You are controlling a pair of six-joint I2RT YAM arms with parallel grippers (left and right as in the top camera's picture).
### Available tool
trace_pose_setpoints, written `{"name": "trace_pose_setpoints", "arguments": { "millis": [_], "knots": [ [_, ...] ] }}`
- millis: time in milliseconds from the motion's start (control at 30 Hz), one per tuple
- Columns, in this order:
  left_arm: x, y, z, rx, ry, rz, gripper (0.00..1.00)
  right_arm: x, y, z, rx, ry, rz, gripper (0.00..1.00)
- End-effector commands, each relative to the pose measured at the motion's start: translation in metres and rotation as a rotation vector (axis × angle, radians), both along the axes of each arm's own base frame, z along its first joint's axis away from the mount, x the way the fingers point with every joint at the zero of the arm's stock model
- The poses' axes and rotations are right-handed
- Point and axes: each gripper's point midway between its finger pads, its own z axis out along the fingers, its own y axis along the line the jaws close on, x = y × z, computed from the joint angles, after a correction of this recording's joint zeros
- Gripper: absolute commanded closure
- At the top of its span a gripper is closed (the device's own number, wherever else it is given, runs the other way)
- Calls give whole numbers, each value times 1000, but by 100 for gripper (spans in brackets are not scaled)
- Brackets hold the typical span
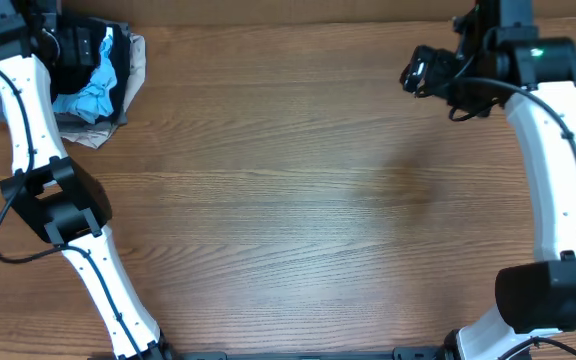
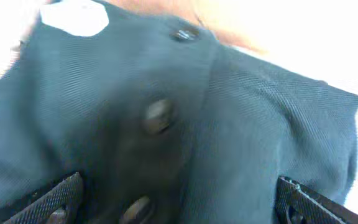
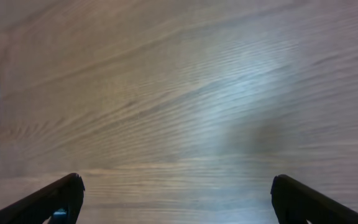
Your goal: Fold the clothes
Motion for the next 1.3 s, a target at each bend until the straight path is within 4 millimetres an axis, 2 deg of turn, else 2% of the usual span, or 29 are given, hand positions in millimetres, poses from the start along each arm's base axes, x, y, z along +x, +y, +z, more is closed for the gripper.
{"name": "trace_pose_setpoints", "arguments": {
  "millis": [0,67,133,233,333,400,500,600,700,1000,1133,1267],
  "knots": [
    [-38,7,164,89,-245,66,0,-2,-28,96,-93,-239,-26,0],
    [-59,-2,219,121,-329,65,0,-14,-38,130,-124,-301,-59,0],
    [-81,-11,265,151,-403,65,0,-30,-43,162,-142,-359,-80,0],
    [-112,-25,317,185,-491,64,0,-63,-43,204,-141,-447,-86,0],
    [-137,-36,354,212,-560,63,0,-98,-42,229,-138,-501,-89,0],
    [-150,-41,370,224,-592,63,0,-119,-42,237,-137,-513,-90,0],
    [-160,-45,383,234,-617,62,0,-136,-42,251,-136,-567,-94,0],
    [-161,-46,384,235,-618,62,0,-146,-42,257,-136,-585,-96,0],
    [-162,-46,372,217,-573,63,0,-149,-42,258,-136,-592,-96,0],
    [-185,-56,305,111,-301,65,0,-145,-45,255,-149,-578,-102,0],
    [-201,-63,276,61,-172,66,0,-148,-48,241,-184,-534,-105,0],
    [-215,-69,257,25,-81,66,0,-141,-50,237,-195,-595,-121,0]
  ]
}}
